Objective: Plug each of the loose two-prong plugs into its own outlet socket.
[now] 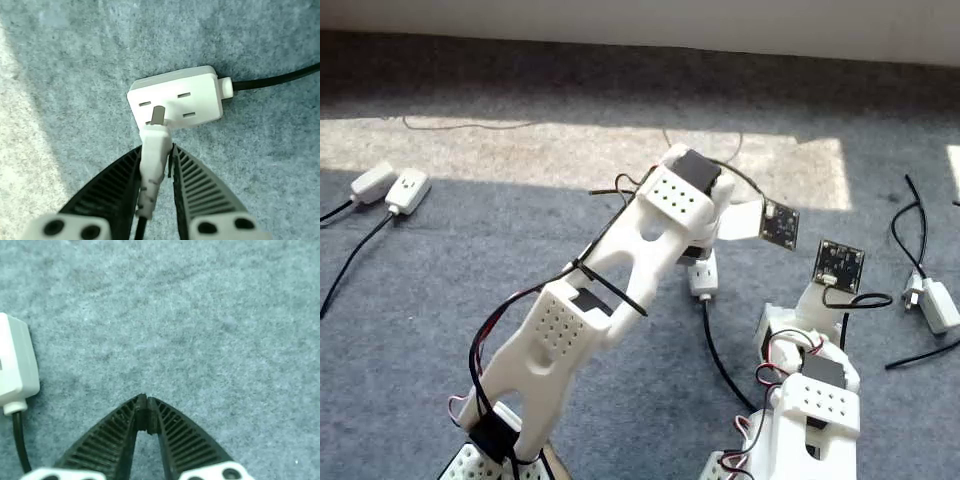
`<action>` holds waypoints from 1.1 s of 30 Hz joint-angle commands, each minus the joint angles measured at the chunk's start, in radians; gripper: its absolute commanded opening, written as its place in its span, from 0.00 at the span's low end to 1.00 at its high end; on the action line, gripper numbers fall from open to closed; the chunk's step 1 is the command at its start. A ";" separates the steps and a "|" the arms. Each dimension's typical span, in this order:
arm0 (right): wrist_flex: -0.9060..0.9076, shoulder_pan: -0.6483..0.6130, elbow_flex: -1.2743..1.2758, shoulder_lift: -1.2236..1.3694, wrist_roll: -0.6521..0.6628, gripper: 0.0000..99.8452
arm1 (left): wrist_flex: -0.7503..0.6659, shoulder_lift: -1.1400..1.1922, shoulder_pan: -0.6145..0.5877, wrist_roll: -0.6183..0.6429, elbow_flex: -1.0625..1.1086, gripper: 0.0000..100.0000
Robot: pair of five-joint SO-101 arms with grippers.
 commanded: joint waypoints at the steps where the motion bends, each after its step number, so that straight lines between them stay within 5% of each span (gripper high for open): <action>1: -0.018 -0.013 -0.002 -0.005 -0.012 0.01 | 0.006 0.005 -0.002 -0.002 -0.013 0.01; 33: -0.018 -0.013 -0.002 -0.005 -0.012 0.01 | 0.012 0.013 -0.012 -0.002 -0.133 0.01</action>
